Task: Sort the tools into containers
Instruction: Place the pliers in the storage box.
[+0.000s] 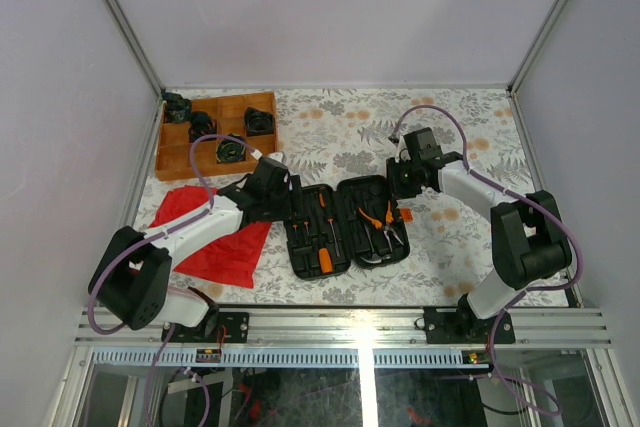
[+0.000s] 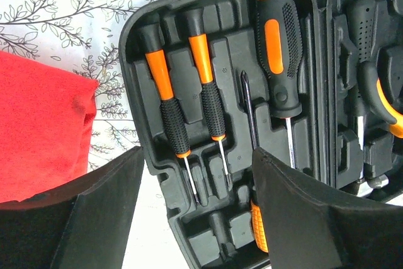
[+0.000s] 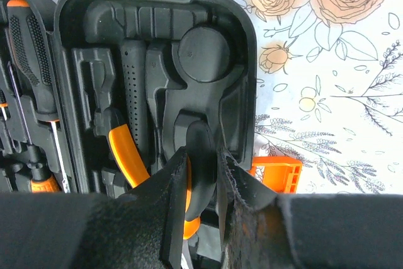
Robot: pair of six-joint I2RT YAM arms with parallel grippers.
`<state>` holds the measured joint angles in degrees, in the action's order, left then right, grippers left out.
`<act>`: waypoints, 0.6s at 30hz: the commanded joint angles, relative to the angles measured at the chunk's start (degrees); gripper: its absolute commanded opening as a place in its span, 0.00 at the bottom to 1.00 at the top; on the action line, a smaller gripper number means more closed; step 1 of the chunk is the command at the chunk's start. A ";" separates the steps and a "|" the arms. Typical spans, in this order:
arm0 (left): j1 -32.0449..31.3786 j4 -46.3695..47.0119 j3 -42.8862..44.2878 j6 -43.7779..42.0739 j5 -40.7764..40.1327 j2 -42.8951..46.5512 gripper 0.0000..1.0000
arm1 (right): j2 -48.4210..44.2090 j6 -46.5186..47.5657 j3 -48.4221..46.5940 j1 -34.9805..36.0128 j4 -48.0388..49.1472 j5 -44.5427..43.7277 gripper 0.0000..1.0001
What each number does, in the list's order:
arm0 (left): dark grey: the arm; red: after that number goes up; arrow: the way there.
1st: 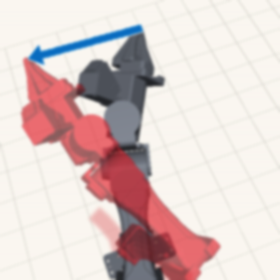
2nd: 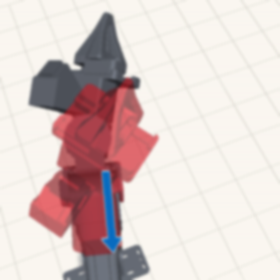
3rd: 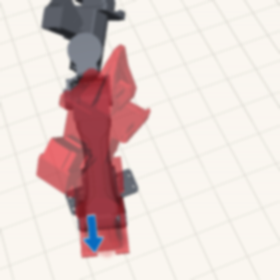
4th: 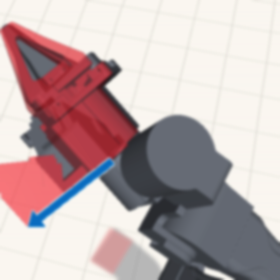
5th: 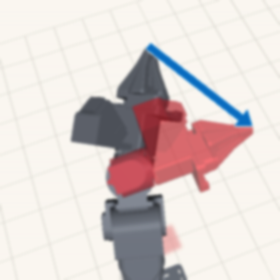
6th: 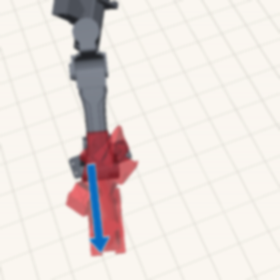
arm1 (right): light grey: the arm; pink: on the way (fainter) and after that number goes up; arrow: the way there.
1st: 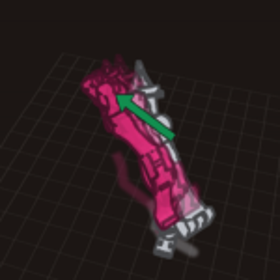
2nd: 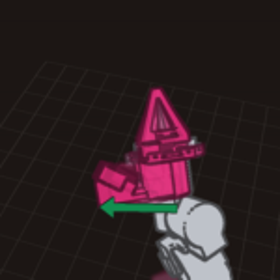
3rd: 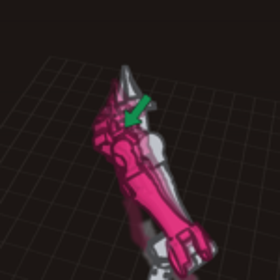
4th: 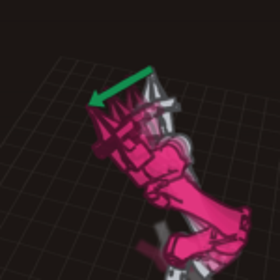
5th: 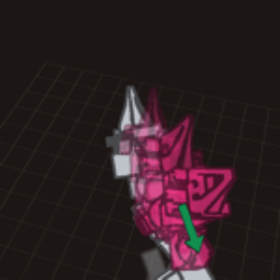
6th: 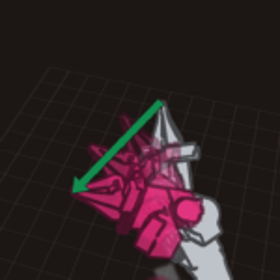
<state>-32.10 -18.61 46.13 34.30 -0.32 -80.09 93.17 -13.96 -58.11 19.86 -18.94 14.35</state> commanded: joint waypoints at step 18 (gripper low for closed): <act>-6.63 5.12 8.56 0.76 -1.79 -3.73 0.66 | -14.04 -15.57 8.07 -7.28 12.82 5.95 0.00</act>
<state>-36.21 -17.04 49.87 34.33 -0.49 -80.79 81.89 -26.24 -50.52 13.21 -11.99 12.84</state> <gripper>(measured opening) 0.665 0.275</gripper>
